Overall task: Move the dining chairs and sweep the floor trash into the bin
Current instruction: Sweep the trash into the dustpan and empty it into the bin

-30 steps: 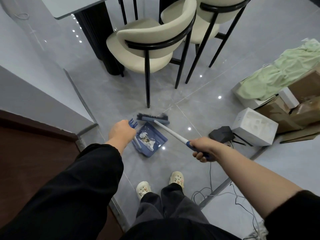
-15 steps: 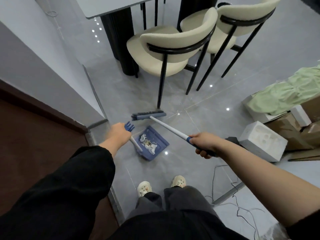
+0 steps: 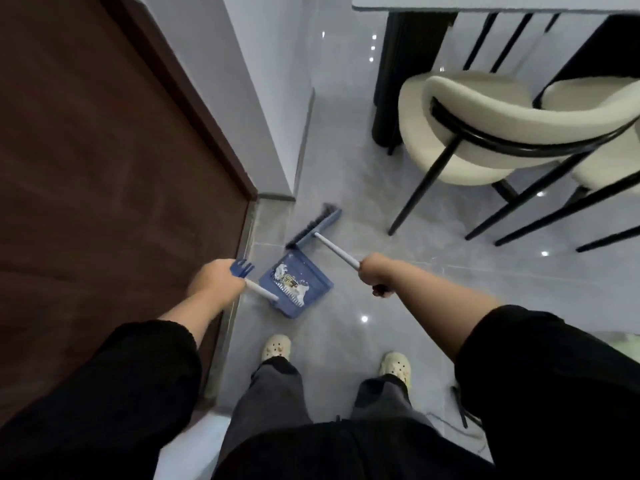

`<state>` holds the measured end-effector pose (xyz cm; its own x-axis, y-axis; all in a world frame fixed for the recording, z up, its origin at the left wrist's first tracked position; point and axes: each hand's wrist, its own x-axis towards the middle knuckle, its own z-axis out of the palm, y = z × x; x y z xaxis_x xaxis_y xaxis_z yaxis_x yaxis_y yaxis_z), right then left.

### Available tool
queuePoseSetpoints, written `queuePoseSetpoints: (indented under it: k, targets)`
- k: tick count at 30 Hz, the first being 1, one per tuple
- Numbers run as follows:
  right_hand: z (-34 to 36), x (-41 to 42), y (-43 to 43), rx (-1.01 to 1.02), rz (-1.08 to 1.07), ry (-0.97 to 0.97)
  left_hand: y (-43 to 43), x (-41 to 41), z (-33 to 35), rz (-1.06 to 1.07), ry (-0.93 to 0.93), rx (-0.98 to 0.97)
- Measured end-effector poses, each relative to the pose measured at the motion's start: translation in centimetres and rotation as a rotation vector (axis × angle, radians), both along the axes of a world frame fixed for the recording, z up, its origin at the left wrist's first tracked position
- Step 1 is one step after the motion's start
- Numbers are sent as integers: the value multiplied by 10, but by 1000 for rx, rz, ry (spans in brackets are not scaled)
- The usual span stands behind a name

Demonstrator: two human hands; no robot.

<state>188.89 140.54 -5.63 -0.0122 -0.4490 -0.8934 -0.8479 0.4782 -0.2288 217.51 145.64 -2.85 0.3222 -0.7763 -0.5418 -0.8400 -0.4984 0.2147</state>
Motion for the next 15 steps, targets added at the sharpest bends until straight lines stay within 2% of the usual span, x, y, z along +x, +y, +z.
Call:
queuePoseSetpoints:
  k: [3, 6, 11, 15]
  targets:
    - [-8, -39, 12, -47, 303, 137, 38, -11, 2, 25, -81, 7]
    - [-18, -86, 30, -105, 503, 233, 69, -25, 7, 76, -106, -8]
    - [-27, -164, 63, -96, 617, 355, 108, -48, 13, 200, -162, -33]
    - [-13, -187, 80, -198, 637, 327, 122, -70, 21, 316, -188, -57]
